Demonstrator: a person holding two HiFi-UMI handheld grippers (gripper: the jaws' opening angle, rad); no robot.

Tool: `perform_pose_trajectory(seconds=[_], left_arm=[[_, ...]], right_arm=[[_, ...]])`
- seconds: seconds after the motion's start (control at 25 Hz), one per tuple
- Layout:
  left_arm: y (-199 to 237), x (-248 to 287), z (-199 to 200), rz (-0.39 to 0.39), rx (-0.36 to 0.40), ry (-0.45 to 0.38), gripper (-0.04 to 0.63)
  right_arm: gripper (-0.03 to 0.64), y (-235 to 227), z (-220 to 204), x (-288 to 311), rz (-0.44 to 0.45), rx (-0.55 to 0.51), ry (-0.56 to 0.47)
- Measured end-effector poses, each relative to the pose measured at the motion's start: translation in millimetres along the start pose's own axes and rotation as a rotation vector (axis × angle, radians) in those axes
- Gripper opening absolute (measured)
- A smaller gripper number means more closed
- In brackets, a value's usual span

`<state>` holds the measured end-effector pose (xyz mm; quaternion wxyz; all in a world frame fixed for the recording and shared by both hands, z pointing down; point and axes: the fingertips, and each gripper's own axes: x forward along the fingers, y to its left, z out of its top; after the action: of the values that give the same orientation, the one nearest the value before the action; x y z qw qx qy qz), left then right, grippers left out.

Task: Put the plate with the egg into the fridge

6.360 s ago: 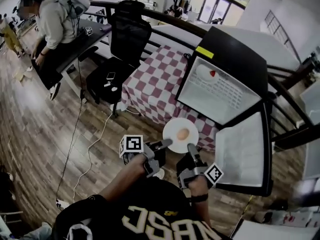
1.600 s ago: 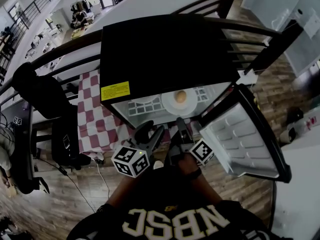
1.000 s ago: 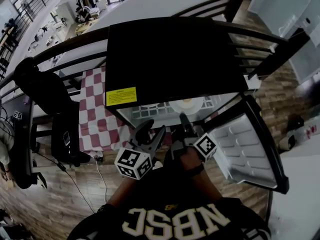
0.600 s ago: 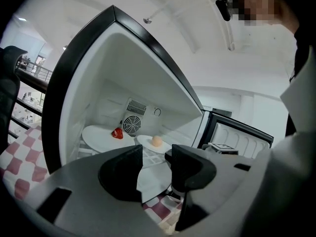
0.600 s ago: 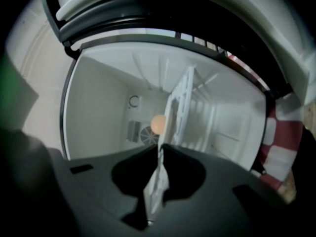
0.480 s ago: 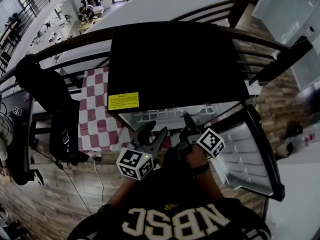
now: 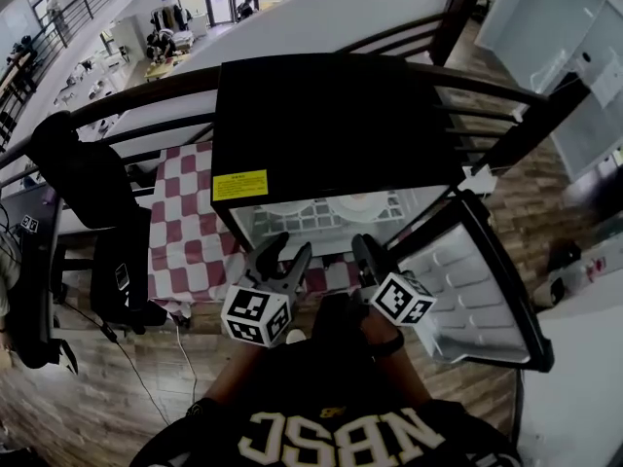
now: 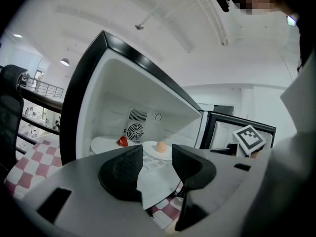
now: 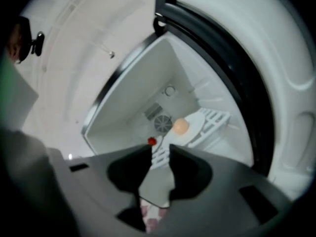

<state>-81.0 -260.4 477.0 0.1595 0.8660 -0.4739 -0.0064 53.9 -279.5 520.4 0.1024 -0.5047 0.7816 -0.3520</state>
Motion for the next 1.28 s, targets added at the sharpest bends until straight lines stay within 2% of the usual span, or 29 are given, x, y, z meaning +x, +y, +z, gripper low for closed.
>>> perform_pose_trajectory(seconds=[0.12,0.24,0.4,0.56,0.92,1.12,1.28], left_arm=[[-5,-10,13,0.010,0.044,-0.040,0.188],[-13,-20,22,0.027,0.090,-0.076,0.140],[-26,-31,25,0.037,0.130,-0.102,0.044],[-40,-32,19,0.003,0.145,-0.093,0.021],[-64,-16,3,-0.075,0.104,-0.073,0.021],[-62,0,-4,-0.069,0.096,-0.056,0.021],[-56,15,-5,-0.060,0.083,-0.046,0.021]], right_arm=[[0.110,29,13,-18,0.027,-0.221,-0.076],[0.055,52,23,-36,0.021,-0.417,-0.143],[0.030,71,24,-54,0.008,-0.551,-0.174],[0.026,71,16,-63,-0.012,-0.583,-0.169],[0.026,56,19,-73,-0.051,-0.593,-0.163],[0.026,46,23,-63,-0.063,-0.614,-0.135],[0.026,30,26,-50,-0.075,-0.580,-0.110]])
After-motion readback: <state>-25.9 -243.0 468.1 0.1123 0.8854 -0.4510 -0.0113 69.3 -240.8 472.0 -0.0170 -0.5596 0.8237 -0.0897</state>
